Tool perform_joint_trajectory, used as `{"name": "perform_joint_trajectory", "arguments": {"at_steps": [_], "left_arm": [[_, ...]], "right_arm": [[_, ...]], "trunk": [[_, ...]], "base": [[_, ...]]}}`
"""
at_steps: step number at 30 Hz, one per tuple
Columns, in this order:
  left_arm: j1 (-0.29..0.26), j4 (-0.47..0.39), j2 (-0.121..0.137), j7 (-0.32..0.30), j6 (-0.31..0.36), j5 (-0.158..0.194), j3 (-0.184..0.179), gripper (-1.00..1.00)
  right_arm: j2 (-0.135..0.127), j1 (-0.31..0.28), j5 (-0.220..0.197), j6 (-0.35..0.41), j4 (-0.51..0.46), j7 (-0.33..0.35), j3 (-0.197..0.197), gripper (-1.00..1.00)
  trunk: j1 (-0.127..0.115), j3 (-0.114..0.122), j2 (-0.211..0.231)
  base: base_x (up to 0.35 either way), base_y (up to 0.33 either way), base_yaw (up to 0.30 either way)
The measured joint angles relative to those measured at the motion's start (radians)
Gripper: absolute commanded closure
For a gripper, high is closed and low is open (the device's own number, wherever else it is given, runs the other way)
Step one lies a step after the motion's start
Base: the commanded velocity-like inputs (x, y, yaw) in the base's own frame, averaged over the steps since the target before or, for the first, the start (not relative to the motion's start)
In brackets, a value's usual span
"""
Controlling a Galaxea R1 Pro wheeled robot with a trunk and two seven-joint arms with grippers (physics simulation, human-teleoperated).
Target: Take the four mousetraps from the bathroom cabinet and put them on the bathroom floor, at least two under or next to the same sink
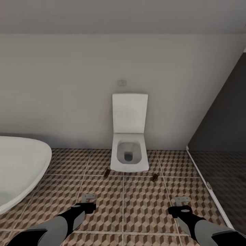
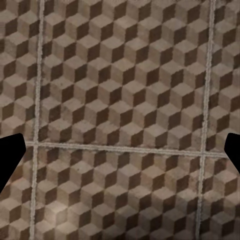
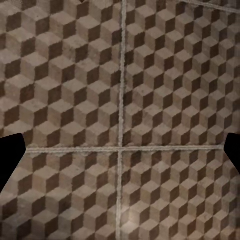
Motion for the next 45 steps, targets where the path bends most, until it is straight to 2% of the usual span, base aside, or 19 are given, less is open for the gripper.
{"name": "perform_joint_trajectory", "arguments": {"at_steps": [26,45], "left_arm": [[0.000,0.000,0.000,0.002,-0.001,0.000,0.000,-1.00],[0.000,0.000,0.000,0.002,-0.002,-0.001,0.000,-1.00]], "right_arm": [[0.001,0.000,0.000,0.000,0.000,0.000,0.000,-1.00],[0.007,0.000,-0.008,0.000,0.000,-0.001,-0.002,-1.00]], "trunk": [[-0.100,0.082,0.182],[-0.100,0.099,0.182]], "base": [[0.000,0.000,0.000],[0.000,0.000,0.000]]}}
